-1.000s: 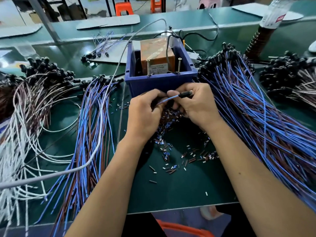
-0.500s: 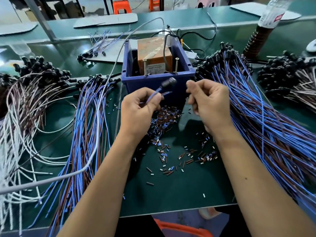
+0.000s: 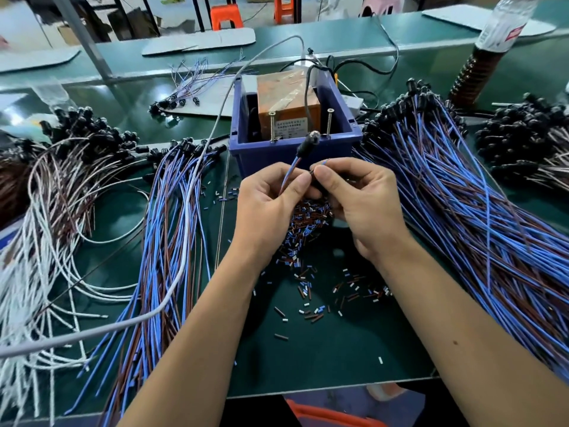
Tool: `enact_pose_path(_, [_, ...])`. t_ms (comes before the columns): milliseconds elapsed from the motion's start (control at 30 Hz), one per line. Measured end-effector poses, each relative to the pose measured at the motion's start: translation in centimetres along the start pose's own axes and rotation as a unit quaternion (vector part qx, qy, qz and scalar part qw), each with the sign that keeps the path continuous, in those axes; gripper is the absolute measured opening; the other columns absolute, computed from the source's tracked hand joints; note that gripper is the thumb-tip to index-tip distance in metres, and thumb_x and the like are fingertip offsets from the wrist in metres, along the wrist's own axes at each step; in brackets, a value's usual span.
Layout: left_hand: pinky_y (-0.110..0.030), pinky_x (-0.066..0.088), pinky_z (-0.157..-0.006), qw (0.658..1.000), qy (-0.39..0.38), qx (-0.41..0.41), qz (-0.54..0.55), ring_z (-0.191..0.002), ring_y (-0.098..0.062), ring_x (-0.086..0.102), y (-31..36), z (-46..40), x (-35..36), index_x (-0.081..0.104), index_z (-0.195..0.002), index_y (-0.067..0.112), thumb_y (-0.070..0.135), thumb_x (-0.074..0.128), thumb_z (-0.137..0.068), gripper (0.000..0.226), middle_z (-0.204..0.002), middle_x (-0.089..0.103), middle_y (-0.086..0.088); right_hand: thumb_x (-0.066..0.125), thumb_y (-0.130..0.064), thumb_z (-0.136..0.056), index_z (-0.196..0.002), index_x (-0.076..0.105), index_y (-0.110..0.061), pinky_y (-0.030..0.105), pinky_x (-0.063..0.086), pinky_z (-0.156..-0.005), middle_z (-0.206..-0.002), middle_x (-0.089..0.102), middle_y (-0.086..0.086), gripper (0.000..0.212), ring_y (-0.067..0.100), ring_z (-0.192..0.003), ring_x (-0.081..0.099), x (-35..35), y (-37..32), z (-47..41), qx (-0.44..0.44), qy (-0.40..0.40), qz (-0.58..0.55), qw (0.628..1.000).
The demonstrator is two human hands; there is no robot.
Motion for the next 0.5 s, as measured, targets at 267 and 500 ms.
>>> enact_pose_path(267, [-0.027,0.049,-0.065,0.942,0.243,0.170,-0.159,-0.072,-0.012,0.066,1.3,0.4,-2.0,0.076,-0.089,0.015,0.017,0.070,-0.097,0.010,-0.078,0.071,0.002,0.055,-0.014,-0.108,-0.095,0.057,-0.015,0.021,0.037,-0.039,-0.101,0.077,0.009,0.013,0.014,-0.048,0.057,-0.9,-0.8,-0.4,0.001,0.017,-0.035,0.999])
enact_pose_path(500, [-0.027,0.054,-0.066,0.946,0.283,0.114,-0.106,-0.068,-0.014,0.072,1.6,-0.2,-2.5,0.067,-0.102,0.007,0.012,0.069,-0.097,0.007,-0.068,0.068,0.014,0.067,-0.017,-0.100,-0.091,0.072,-0.014,0.033,0.054,-0.057,-0.074,0.073,-0.002,0.011,0.011,-0.057,0.064,-0.9,-1.2,-0.6,-0.146,0.167,0.239,0.945])
Point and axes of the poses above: each hand's wrist, its own z-axis away from the middle knuckle, its own x-axis out of the palm, y = z × x, the point moved 3 cm from there along -z, towards the middle knuckle
